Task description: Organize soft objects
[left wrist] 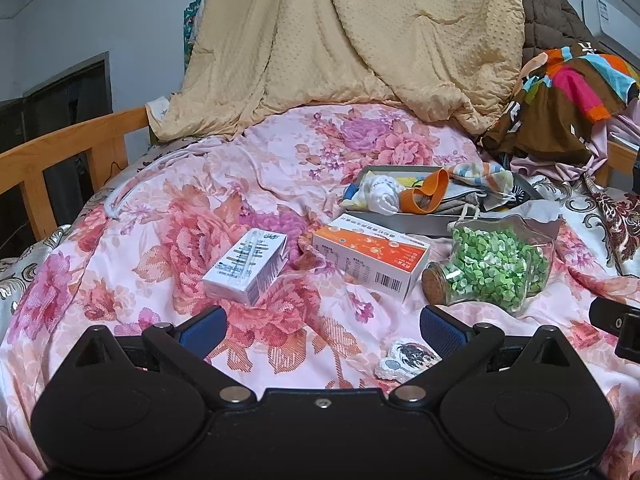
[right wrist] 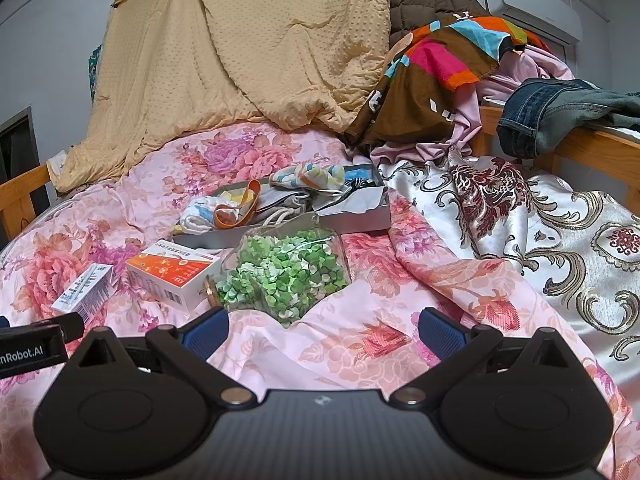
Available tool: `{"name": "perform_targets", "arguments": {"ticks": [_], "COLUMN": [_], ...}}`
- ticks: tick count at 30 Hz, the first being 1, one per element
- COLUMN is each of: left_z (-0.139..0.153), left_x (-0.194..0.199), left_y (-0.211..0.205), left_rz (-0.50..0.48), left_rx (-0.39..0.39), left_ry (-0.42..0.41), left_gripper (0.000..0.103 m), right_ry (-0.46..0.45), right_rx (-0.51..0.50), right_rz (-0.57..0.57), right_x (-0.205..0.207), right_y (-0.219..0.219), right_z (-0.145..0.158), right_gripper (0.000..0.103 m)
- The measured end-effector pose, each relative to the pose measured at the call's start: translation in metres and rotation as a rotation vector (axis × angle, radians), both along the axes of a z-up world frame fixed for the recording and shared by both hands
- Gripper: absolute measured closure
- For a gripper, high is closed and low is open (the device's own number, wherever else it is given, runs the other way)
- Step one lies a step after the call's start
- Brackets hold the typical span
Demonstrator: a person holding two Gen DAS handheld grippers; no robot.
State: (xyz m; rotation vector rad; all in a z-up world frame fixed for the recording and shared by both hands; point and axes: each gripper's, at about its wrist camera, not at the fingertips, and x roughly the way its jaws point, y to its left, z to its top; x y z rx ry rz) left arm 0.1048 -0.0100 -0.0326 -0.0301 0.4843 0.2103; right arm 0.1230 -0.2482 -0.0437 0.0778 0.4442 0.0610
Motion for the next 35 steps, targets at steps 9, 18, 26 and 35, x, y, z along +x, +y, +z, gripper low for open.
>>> {"name": "perform_targets", "arguments": {"ticks": [9,18,26,35], "left_z": [-0.0026,-0.0011,-0.0010,-0.0006], "left_x": [0.0013,0.0020,0.0017,0.0017], "left_y": [0.0001,0.0032,0.0031,0.0038], "left_rz": [0.011,0.021,0.022,0.024], "left_rx": [-0.007,-0.006,-0.004,-0.003], "left_ry": [0.015,0.016,0.016,0.016], "left_gripper": [0.001,0.001,0.001,0.001], "right_ry": [0.000,0.000,0.001,0.001], "right_rx": [0.001,0.001,0.000,0.000], "right_rz": [0.000,0.000,0.002,0.003], "right_x": [0.0000,-0.0002,-0.0002,-0.0003], "right_y": [0.0000,0.0006,0.0010,0.0014], "right_z": [-0.0002,-0.0002,-0.0006,-0.0007], "right_gripper": [0.000,0.000,0.000,0.000]}}
